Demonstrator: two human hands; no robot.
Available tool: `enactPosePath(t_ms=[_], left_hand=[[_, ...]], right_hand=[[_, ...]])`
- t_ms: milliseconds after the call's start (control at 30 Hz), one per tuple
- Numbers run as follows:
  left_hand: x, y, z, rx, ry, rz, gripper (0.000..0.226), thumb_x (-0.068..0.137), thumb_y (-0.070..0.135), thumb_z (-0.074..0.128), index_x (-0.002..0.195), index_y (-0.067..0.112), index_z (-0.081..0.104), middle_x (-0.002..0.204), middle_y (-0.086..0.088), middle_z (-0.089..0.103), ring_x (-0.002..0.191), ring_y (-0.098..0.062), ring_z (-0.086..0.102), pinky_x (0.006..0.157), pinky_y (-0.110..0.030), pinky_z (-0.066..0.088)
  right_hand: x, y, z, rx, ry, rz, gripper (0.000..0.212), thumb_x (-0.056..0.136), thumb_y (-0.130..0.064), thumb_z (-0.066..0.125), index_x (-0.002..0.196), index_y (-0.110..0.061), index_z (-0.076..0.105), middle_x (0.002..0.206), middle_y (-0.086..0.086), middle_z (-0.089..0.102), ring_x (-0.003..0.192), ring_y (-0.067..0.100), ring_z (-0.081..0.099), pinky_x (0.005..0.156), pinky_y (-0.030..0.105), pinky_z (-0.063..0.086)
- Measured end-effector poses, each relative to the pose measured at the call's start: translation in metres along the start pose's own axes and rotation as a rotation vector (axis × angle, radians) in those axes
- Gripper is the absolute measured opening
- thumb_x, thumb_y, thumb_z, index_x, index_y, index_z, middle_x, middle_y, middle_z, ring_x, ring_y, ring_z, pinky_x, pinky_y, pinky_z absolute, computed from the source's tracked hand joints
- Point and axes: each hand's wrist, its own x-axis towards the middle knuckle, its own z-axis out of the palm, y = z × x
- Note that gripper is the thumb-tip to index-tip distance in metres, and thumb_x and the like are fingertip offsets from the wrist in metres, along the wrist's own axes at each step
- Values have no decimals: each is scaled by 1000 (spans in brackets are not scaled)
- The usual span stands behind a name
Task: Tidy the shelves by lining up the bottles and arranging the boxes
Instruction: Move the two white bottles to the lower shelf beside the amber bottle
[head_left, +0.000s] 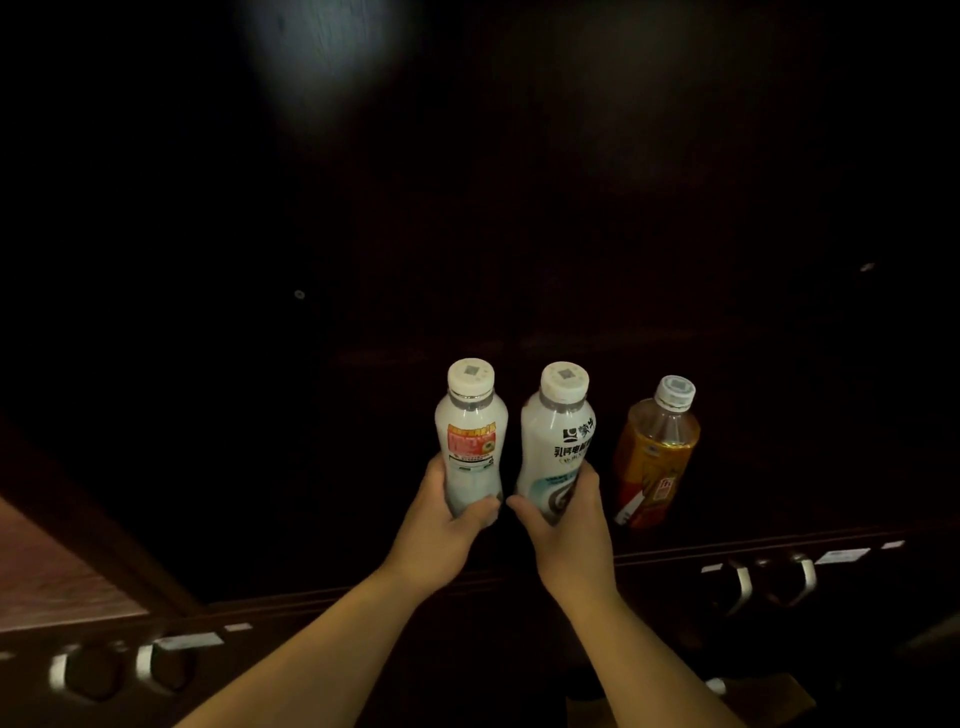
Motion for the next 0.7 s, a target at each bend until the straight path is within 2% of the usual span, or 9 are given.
enactPosePath(t_ms=[100,167,233,300,367,500,567,667,700], left_hand=[[3,-1,2,10,58,24,65,75,34,81,127,46,44,127,10,56,112,-3,58,90,-25,52],[2,0,3,45,86,26,79,67,44,82,134,39,41,130,8,49,118,-7,53,96,-34,50],[1,-1,0,11,40,37,80,69,49,78,137,45,36,132,10,49,121,-8,52,94,-29,50],[-1,-3,-5,-44,-42,47,74,77,40,73,138,55,34,133,15,54,122,-3,53,87,-18,50],[-1,-6,-9,-17,-67,53,79,81,31,74,145,51,30,134,20,55,123,4,51,85,-11,47],[1,-5,-4,67,64,53,85,71,39,83,142,42,36,135,14,49,122,-3,51,94,-23,46],[1,-4,-2,43,101,23,93,66,46,84,143,39,32,137,11,46,122,-4,51,96,-28,48],[-2,-4,-6,-23,8,20,92,70,49,77,146,46,24,137,20,48,120,11,49,85,-10,47],[-3,-4,-8,-2,-16,25,92,72,47,76,148,46,23,136,24,49,119,15,47,86,-7,45]], right_hand=[[1,4,-1,3,-10,4,72,77,-29,84,133,-39,40,123,-16,59,105,-19,53,73,3,44],[1,6,-2,-3,-18,0,73,78,-30,83,135,-39,39,124,-16,59,108,-13,55,75,4,45],[1,7,-2,-8,-22,-11,74,78,-30,83,136,-39,39,125,-16,58,109,-11,55,77,6,45],[1,6,-2,-9,-22,-14,75,78,-31,84,137,-38,38,126,-16,58,110,-9,55,78,8,45],[1,6,-2,-5,-22,-15,76,77,-32,84,137,-40,38,127,-17,57,113,-6,55,80,9,44],[2,6,-2,-1,-23,-10,76,77,-34,84,135,-45,36,124,-23,54,108,-16,52,75,4,43],[2,6,-2,-9,-22,-9,76,77,-34,83,134,-47,35,121,-26,52,104,-22,49,73,3,42],[2,6,-2,-14,-18,-16,76,77,-32,84,134,-44,35,118,-27,51,101,-27,47,72,0,41],[2,6,-2,-18,-17,-18,76,77,-32,84,136,-41,36,118,-27,50,101,-29,46,72,-1,40]])
